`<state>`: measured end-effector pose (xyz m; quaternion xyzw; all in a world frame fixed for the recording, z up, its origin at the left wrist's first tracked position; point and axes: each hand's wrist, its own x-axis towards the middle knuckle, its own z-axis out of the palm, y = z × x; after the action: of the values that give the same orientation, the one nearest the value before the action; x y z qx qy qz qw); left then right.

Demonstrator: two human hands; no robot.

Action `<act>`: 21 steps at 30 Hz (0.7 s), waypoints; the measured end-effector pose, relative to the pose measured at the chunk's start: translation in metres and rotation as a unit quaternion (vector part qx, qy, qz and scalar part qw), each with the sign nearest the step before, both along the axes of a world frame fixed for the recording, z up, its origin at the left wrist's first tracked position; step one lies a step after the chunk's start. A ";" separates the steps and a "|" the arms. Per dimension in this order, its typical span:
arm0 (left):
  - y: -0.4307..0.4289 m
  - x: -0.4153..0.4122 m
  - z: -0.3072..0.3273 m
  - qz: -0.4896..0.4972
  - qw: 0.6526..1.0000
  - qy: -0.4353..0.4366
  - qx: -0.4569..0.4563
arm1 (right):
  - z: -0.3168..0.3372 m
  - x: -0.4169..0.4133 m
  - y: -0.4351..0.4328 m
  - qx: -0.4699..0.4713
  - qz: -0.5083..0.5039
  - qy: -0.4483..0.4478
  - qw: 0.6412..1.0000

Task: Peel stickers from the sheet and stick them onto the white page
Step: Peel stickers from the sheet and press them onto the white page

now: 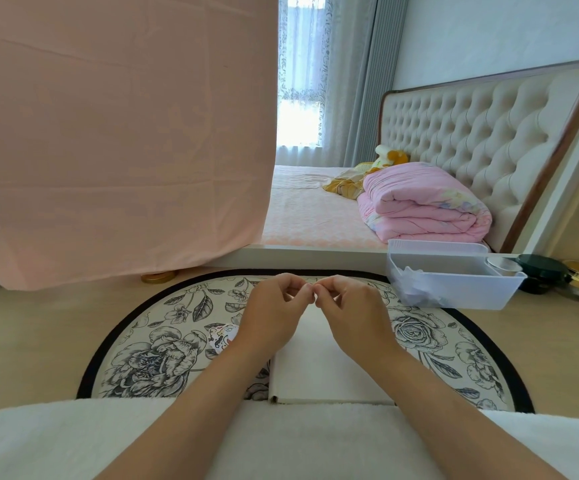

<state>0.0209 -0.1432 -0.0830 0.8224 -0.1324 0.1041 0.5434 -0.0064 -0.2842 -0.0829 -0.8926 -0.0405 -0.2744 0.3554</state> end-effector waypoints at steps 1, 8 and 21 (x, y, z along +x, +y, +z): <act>0.000 0.001 -0.001 -0.001 1.000 -0.005 0.005 | 0.000 0.001 0.001 0.018 0.004 0.007 1.000; 0.002 0.005 -0.006 -0.009 1.000 -0.008 0.000 | 0.000 0.008 0.009 0.128 0.018 0.045 0.991; 0.002 0.004 -0.004 -0.001 0.999 -0.037 0.032 | 0.004 0.006 0.006 0.146 0.031 0.049 0.988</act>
<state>0.0250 -0.1409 -0.0874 0.8350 -0.1565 0.1297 0.5114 -0.0004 -0.2787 -0.0785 -0.8420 -0.0098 -0.2218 0.4916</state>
